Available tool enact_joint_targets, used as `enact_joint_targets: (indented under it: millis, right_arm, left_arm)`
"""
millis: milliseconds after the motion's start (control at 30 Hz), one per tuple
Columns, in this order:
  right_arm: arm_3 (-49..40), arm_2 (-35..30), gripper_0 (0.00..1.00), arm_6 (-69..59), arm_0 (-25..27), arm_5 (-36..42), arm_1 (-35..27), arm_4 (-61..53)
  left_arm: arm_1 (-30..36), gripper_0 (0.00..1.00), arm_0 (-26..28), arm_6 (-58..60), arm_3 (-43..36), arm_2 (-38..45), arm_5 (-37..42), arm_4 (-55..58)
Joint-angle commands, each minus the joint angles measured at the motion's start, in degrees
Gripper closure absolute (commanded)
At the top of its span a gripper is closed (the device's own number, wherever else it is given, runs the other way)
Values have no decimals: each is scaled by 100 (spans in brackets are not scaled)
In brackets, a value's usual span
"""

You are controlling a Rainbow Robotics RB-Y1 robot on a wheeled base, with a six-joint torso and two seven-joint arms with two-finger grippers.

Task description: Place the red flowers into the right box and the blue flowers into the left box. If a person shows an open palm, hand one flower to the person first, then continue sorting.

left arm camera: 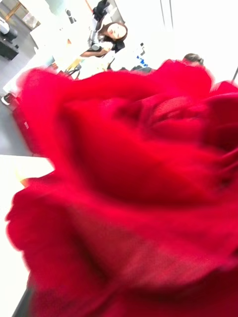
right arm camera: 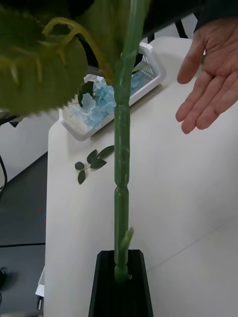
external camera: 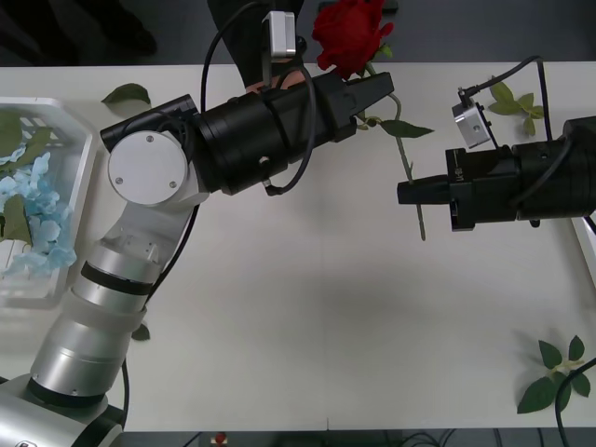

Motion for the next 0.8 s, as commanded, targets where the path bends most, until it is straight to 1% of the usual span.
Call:
enact_joint_targets:
  millis: [33,233,433,533,633,800]
  right_arm:
    - [-114,-184,100,-78,-27,58,37,-82]
    - [-114,-527,100,-42,-27,269,20,-100]
    - [-114,-1063,100,10,-27,331,20,-100]
    - [-114,-1335,100,63,-36,102,20,-135]
    - [-114,-1476,100,124,-36,-206,11,-170]
    - [-114,-1432,100,388,-36,-1146,20,-320]
  left_arm:
    - [467,0,298,44,-530,152,471,-17]
    - [968,0,763,97,-1181,381,1060,44]
    - [1188,0,1080,132,-1541,574,1385,168]
    - [1188,0,1115,132,-1568,618,1412,194]
    - [1179,0,1124,132,-1576,644,1412,194]
    - [1170,0,1124,132,-1568,688,1412,194]
